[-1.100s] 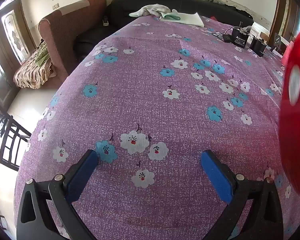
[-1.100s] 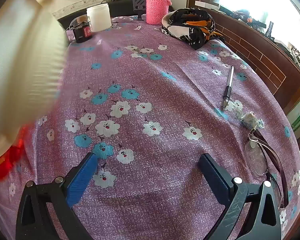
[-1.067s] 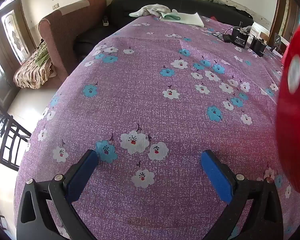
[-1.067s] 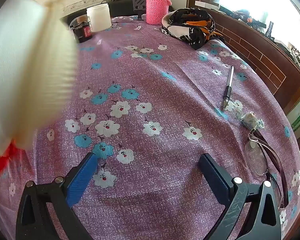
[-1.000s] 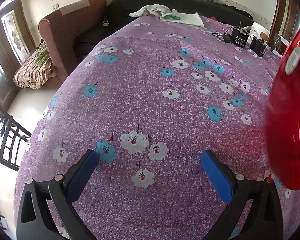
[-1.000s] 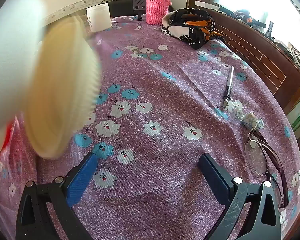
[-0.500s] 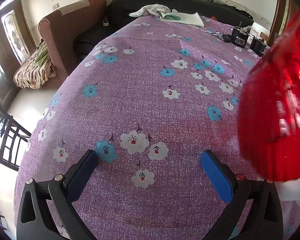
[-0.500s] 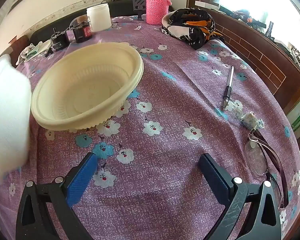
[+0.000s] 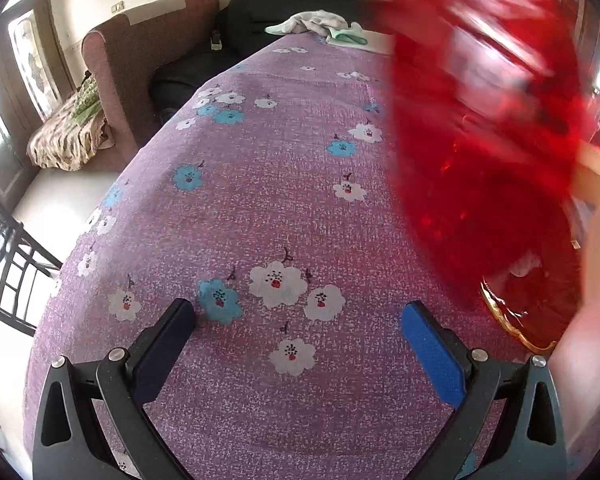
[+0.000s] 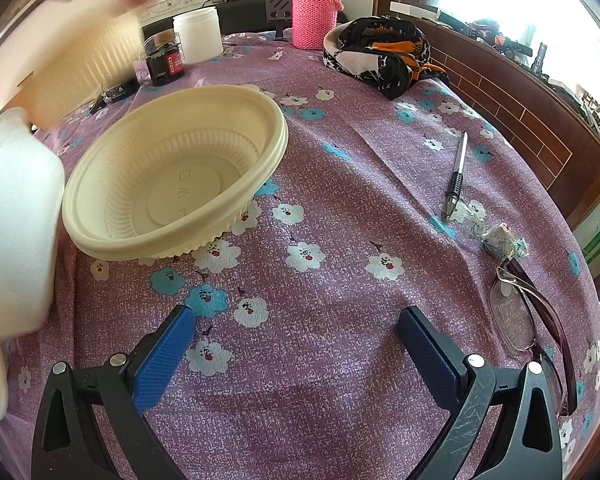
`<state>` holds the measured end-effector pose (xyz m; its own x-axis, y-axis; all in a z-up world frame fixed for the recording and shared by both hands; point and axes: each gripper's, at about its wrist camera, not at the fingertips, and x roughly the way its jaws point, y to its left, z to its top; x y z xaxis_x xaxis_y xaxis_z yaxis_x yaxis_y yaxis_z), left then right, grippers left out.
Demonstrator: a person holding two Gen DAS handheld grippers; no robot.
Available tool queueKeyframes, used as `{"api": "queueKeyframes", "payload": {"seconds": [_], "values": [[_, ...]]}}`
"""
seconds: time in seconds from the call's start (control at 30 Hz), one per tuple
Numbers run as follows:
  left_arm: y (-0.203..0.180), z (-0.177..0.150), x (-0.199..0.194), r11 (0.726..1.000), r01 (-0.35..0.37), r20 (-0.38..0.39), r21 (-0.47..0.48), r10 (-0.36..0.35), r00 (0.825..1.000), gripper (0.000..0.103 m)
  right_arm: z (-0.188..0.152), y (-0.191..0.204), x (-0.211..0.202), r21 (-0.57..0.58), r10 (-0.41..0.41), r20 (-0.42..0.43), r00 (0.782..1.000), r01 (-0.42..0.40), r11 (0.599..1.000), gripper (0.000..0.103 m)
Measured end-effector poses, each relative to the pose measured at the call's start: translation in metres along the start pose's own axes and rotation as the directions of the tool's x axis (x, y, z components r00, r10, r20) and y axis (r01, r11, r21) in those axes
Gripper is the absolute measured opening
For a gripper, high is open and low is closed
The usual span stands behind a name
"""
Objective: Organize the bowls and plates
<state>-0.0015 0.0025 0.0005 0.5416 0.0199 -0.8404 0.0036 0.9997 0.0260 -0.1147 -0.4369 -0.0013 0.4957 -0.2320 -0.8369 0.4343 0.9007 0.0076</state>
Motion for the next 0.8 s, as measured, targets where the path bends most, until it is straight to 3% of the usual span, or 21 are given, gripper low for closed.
{"api": "queueKeyframes", "payload": {"seconds": [0.8], "values": [[-0.0022, 0.0009, 0.0012, 1.000, 0.007, 0.002, 0.002, -0.007, 1.000, 0.103, -0.0001, 0.0003, -0.0003, 0.000, 0.000, 0.000, 1.000, 0.000, 1.000, 0.102]]}}
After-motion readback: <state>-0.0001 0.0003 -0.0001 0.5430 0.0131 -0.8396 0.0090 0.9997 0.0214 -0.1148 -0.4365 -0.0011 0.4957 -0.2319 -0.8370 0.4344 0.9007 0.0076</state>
